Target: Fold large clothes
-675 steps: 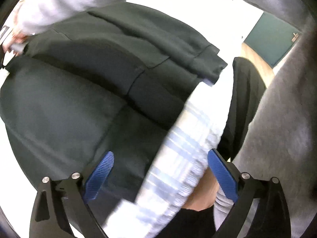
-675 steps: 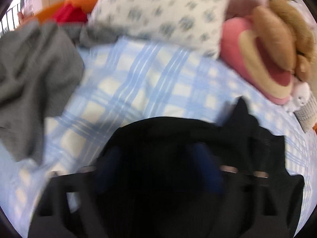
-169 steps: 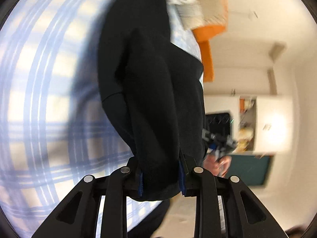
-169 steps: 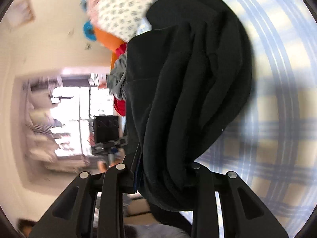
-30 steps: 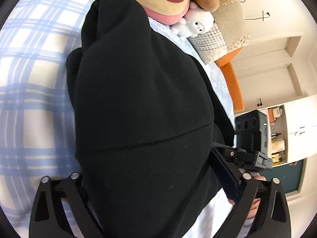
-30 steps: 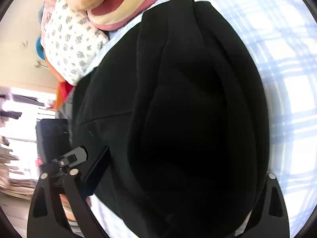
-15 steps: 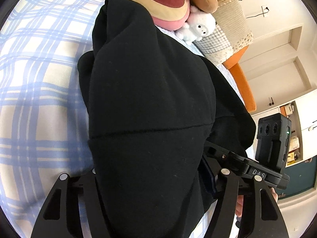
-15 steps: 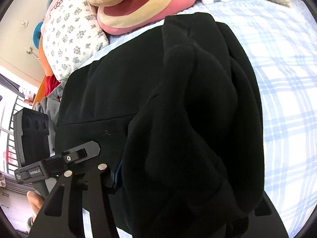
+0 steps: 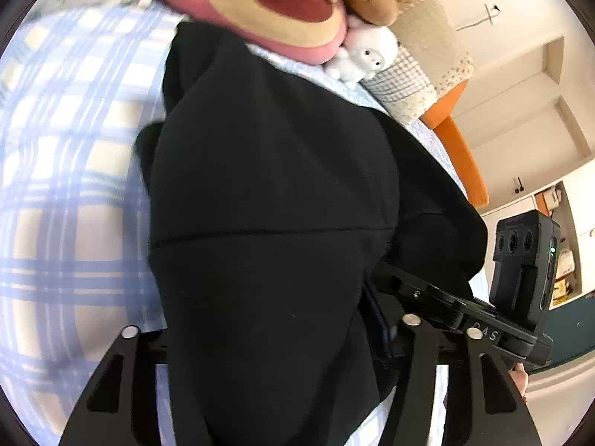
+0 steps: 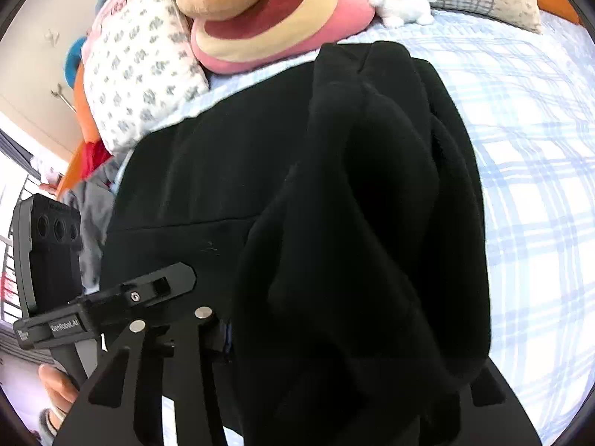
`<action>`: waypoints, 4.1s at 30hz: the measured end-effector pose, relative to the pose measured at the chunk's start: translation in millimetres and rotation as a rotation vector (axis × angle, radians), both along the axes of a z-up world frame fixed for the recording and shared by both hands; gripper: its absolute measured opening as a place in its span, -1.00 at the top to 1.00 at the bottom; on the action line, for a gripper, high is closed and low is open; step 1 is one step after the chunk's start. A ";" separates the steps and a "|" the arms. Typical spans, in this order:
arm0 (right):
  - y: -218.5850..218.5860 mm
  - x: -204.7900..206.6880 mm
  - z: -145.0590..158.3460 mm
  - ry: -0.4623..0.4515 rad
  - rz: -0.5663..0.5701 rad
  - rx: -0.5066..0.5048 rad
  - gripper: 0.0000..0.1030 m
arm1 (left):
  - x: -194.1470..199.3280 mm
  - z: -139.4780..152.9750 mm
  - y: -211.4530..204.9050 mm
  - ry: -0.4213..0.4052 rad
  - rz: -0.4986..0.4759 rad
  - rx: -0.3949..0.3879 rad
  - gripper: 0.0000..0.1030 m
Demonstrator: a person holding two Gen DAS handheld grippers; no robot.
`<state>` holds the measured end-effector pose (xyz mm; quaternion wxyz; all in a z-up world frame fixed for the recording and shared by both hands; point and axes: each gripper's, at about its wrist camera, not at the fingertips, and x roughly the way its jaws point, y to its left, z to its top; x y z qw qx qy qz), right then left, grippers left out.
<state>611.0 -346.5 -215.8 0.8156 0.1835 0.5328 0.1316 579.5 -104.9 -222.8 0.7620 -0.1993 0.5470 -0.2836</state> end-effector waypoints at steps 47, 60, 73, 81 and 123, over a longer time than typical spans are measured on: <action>-411.8 -440.2 136.7 -0.229 -0.541 -0.102 0.18 | -322.6 145.4 -483.2 -0.309 -0.694 -0.058 0.03; -391.6 -443.7 -6.8 -0.146 -0.543 -0.097 -0.16 | -291.3 -24.2 -473.2 -0.083 -0.639 -0.047 -0.18; -426.3 -486.5 48.3 -0.060 -0.559 -0.239 -0.83 | -267.8 55.0 -414.0 -0.161 -0.677 -0.057 -0.62; -464.7 -435.6 111.7 -0.227 -0.625 -0.219 0.47 | -230.8 108.2 -492.4 -0.187 -0.653 -0.070 -0.78; -420.0 -486.0 29.6 -0.163 -0.585 -0.292 0.44 | -281.0 54.8 -456.2 -0.235 -0.616 -0.020 -0.69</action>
